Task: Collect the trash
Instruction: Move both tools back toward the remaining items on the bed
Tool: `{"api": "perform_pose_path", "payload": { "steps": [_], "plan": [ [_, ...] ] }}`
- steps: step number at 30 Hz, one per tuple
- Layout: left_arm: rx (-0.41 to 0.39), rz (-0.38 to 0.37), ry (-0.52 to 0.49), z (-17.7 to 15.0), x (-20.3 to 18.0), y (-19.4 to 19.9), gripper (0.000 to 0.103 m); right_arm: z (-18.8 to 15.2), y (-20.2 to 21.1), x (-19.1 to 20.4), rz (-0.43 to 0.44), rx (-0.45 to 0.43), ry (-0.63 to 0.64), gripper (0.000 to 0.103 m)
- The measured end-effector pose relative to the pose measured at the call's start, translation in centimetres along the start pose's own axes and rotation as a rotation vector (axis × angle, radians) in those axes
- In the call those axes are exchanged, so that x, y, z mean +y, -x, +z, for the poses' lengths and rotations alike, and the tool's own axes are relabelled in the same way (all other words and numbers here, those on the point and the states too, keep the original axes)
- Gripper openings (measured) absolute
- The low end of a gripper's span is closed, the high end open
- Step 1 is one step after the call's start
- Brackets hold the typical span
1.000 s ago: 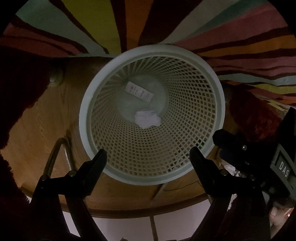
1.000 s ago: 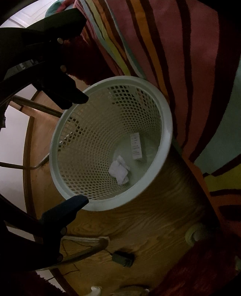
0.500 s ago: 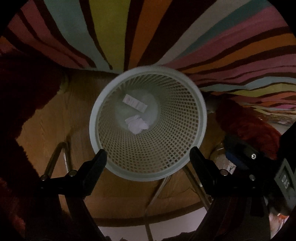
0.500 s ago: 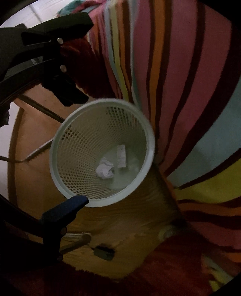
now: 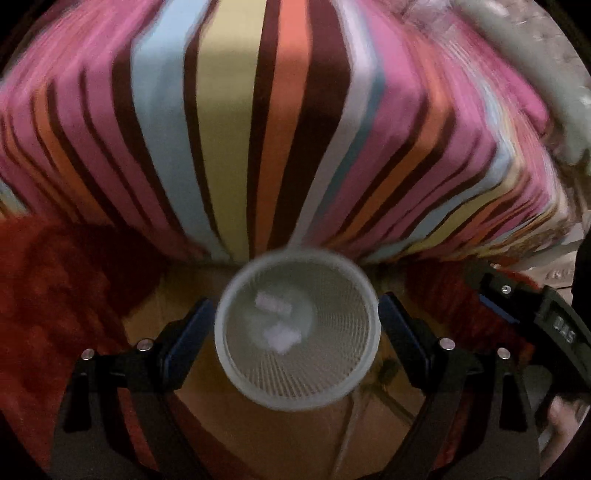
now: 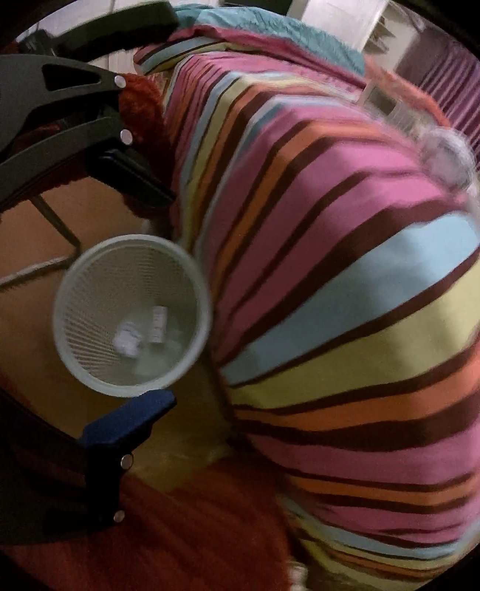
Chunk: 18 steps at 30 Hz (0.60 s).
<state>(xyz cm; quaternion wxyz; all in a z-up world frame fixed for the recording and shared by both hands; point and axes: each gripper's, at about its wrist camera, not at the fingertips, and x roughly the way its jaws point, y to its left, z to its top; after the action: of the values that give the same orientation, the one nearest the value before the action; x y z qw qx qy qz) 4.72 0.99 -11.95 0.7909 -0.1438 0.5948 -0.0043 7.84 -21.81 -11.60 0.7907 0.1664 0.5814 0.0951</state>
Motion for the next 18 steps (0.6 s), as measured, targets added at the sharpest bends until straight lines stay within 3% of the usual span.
{"api": "perform_pose_path", "payload": {
  "steps": [8,12,18],
  "plan": [
    [-0.268,0.038,-0.042,2.5,0.3,5.6,0.088,1.5,4.5,3.7,-0.013,-0.279,0.200,0.095],
    [-0.306,0.015,-0.016,4.1,0.9,7.0,0.088,2.1,5.3,5.0,-0.019,-0.344,0.278,0.095],
    [-0.338,0.024,-0.016,5.9,1.1,7.5,0.088,3.4,5.4,6.5,-0.027,-0.367,0.335,0.095]
  ]
}}
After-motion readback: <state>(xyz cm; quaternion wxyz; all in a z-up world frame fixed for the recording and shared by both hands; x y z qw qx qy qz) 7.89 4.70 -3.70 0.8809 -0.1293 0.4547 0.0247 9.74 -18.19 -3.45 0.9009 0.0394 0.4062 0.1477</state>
